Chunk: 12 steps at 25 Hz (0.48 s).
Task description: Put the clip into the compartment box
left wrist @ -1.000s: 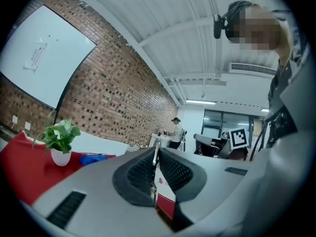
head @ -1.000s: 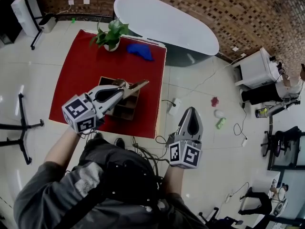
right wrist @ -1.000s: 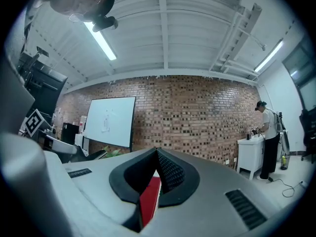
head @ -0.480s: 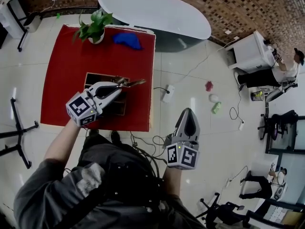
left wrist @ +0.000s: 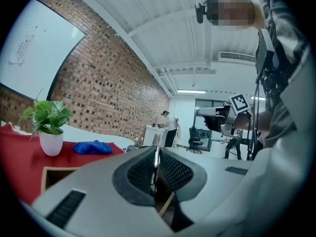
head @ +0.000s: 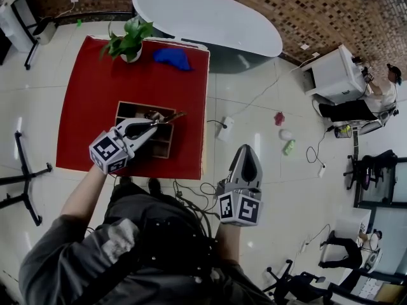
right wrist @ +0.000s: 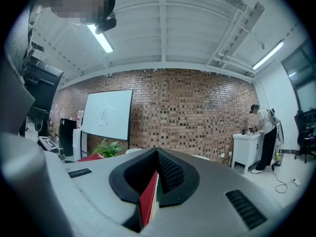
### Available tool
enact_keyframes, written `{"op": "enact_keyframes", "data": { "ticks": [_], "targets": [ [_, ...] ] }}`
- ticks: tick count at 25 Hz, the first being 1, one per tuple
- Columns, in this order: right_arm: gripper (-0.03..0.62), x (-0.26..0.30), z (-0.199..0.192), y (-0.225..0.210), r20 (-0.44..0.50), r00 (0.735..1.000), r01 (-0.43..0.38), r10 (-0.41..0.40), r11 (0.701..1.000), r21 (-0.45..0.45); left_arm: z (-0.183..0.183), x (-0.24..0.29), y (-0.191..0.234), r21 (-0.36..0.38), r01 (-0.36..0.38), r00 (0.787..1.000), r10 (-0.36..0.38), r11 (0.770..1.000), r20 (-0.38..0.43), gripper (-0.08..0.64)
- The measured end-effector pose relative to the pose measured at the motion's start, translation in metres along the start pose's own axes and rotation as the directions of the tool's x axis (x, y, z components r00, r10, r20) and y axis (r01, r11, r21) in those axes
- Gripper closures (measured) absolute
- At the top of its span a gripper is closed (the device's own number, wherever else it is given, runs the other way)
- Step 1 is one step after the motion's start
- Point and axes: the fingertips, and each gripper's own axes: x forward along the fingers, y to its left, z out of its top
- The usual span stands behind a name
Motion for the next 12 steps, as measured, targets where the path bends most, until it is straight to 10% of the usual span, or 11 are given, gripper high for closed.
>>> {"op": "enact_keyframes", "data": {
  "ticks": [12],
  "targets": [
    [0.568, 0.007, 0.009, 0.017, 0.036, 0.999, -0.028, 0.028, 1.0, 0.005, 0.011, -0.024, -0.002, 0.007, -0.02, 0.999, 0.019, 1.0, 0.026, 0.367]
  ]
}}
